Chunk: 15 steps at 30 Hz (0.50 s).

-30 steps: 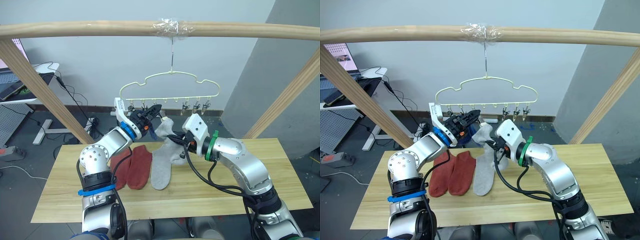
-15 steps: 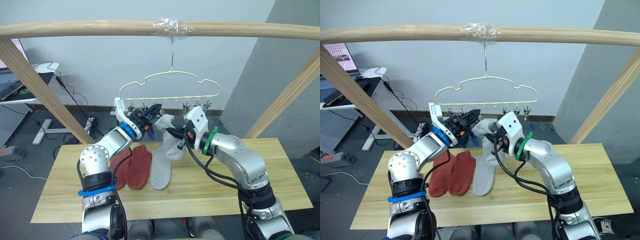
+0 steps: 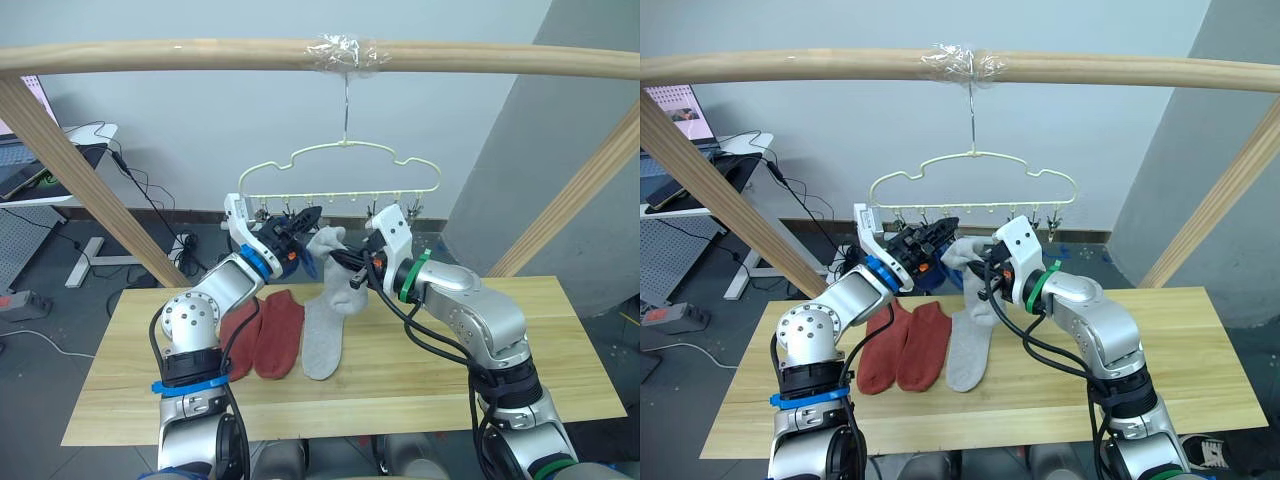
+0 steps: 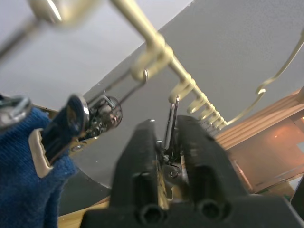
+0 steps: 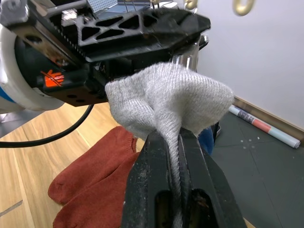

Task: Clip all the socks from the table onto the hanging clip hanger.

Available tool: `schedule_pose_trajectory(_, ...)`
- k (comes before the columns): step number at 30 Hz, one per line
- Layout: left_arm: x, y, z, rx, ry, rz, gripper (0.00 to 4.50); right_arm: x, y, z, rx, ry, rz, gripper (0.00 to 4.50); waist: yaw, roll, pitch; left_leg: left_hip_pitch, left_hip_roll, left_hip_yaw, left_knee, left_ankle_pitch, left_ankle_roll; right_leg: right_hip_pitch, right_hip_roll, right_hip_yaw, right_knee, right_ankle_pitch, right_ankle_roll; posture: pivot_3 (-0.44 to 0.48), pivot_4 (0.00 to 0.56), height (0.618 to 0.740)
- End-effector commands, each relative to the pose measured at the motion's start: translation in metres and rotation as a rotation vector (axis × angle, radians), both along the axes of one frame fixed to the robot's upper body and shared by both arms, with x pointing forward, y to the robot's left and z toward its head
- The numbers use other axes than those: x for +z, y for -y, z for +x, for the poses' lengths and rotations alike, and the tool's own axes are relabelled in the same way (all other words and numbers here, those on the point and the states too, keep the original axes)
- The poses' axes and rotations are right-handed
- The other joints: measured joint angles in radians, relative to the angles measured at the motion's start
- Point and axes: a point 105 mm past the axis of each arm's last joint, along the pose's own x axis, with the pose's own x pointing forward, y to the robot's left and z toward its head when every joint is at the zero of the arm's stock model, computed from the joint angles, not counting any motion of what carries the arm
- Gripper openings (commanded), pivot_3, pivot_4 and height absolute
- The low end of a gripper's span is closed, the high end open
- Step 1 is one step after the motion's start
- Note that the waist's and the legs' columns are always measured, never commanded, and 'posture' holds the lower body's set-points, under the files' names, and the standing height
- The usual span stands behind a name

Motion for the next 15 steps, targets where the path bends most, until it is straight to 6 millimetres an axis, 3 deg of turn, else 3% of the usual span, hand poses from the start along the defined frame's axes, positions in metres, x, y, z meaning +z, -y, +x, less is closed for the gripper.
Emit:
schedule_pose_trajectory(1,0.013,-0.001,-0.005,-0.006,0.058,-0.007,2.06,0.015,-0.002,0.000,0.016,0.045,0.032,0.00,0.000,0.000,0.000,0.000,0.000,0.000,0.000,0.000,0.000,0.000,0.000,0.000,0.000,0.000,0.000,-0.089,0.157,0.740)
schedule_pose_trajectory(9,0.015,-0.001,-0.008,-0.022,0.074,0.006,4.46,0.011,-0.005,0.004,0.006,0.048,0.028,0.00,0.000,0.000,0.000,-0.004,0.000,-0.001,0.000,0.000,0.000,-0.003,0.000,-0.001,0.000,0.000,0.000,-0.092,0.152,0.740)
schedule_pose_trajectory(12,0.013,-0.007,-0.014,-0.022,0.073,0.072,4.46,0.005,-0.006,0.010,-0.018,0.047,0.028,0.00,-0.002,0.000,0.000,-0.004,0.000,-0.001,0.000,0.000,0.000,-0.003,0.000,0.000,0.000,0.000,0.000,-0.086,0.149,0.740)
schedule_pose_trajectory(15,-0.002,-0.015,-0.027,-0.038,0.042,0.263,4.46,-0.001,-0.002,0.020,-0.063,0.043,0.030,0.00,-0.003,0.000,0.000,-0.004,0.000,-0.001,0.000,0.000,0.000,-0.003,0.000,0.000,0.000,0.000,0.000,-0.066,0.143,0.740)
